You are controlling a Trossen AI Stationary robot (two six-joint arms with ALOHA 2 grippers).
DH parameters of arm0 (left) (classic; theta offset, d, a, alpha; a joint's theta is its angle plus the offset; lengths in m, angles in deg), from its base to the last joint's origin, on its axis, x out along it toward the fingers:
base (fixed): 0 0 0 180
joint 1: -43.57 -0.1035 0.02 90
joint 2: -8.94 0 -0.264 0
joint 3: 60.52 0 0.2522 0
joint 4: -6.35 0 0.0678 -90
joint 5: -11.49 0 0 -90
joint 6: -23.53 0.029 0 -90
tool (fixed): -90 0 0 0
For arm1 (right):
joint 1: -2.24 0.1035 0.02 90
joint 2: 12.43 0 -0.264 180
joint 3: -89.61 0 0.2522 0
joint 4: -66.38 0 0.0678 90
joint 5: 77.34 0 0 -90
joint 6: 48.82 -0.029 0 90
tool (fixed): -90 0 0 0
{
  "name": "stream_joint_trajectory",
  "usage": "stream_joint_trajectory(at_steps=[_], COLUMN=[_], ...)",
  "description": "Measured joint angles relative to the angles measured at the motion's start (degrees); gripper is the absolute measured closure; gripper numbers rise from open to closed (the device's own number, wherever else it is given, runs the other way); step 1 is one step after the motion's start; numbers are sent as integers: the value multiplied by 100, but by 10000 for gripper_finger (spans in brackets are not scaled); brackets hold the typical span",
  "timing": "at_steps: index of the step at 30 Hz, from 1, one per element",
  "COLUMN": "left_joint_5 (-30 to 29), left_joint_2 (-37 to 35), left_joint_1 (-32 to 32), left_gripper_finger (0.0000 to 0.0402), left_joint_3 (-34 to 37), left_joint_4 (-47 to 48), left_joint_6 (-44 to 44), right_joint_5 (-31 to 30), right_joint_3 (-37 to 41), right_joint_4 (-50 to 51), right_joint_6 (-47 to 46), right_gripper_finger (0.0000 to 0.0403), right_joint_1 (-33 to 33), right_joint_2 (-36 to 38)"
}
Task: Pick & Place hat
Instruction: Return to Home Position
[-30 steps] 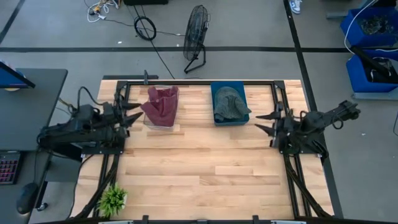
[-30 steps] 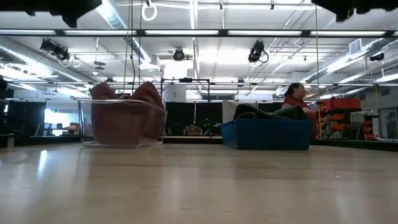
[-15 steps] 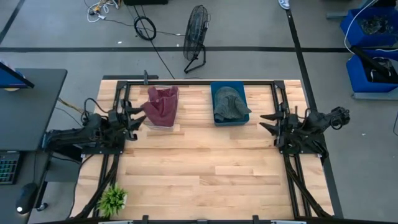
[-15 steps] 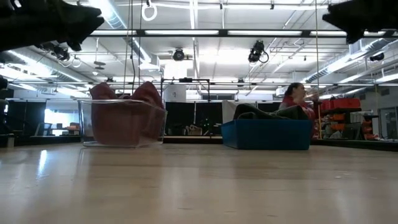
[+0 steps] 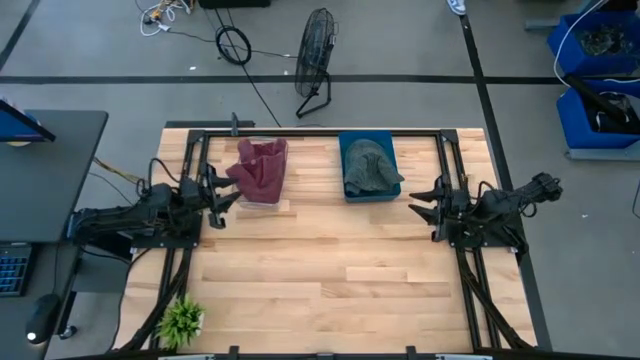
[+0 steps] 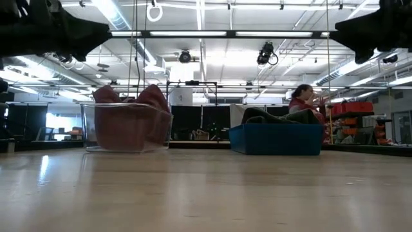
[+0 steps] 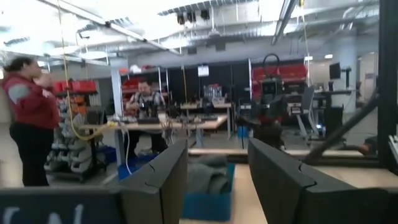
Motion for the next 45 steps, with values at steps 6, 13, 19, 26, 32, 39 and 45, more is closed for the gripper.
stream_joint_trajectory(at_steps=[6,13,19,26,32,39,45], left_joint_5=[0,0,-1,0,-1,-2,0], left_joint_2=[2,2,2,2,2,2,2], left_joint_1=[0,0,0,0,0,0,0], left_gripper_finger=[229,229,229,229,229,229,229], left_joint_3=[2,4,4,7,7,7,9], left_joint_4=[232,230,232,232,232,232,232], left_joint_6=[-476,-477,-478,-476,-476,-478,-476], right_joint_5=[160,1009,1255,1585,1707,1499,1454], right_joint_3=[405,396,396,396,394,394,394], right_joint_4=[-134,-2,-74,-7,174,134,136], right_joint_6=[-165,-7,544,364,-40,-215,-212], right_gripper_finger=[256,256,256,256,256,256,256], right_joint_1=[1,-13,-206,-1076,-1657,-1930,-1937], right_joint_2=[-4,-2,-2,-2,-22,-44,-44])
